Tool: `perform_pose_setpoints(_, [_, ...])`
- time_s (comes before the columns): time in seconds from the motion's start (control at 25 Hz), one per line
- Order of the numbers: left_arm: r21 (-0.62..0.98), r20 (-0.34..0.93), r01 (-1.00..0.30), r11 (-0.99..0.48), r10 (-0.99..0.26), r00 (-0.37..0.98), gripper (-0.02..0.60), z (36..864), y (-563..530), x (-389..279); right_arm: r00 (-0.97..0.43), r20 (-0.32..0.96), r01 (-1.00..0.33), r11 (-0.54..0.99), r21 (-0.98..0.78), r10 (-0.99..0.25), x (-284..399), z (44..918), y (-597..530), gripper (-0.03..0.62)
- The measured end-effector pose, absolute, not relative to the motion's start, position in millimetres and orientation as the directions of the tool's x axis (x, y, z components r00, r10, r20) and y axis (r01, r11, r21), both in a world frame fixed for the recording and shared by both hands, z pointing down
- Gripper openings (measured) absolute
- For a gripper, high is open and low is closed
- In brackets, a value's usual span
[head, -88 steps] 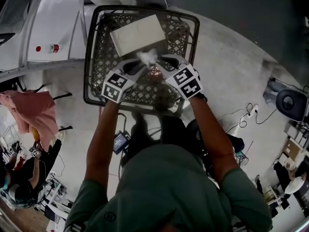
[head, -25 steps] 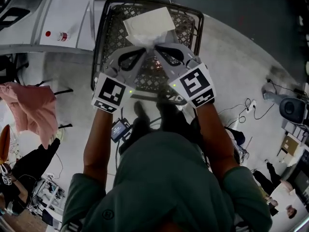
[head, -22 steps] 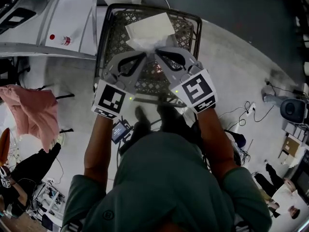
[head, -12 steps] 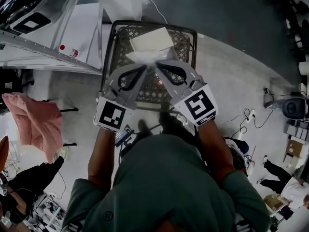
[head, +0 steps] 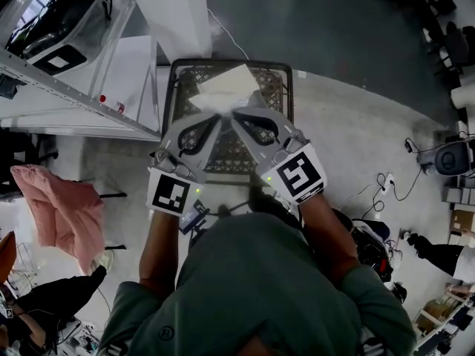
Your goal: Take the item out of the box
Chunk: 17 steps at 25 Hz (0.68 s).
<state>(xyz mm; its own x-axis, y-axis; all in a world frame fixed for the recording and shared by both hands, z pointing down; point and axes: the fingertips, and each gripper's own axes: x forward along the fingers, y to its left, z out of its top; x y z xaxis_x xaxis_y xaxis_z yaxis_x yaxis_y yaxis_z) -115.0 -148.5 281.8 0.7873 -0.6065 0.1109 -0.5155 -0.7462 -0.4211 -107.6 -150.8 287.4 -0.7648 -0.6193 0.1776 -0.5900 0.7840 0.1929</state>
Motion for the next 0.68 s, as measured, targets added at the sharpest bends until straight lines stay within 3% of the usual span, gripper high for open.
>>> perform_pose_setpoints(0.68, [-0.458,0.061,-0.514,-0.725,-0.602,0.796,0.002,265.9,-154.9,-99.5,-0.759,0.161,-0.601,0.773,0.201,-0.631,-91.3,272.0,-157.5,0.006])
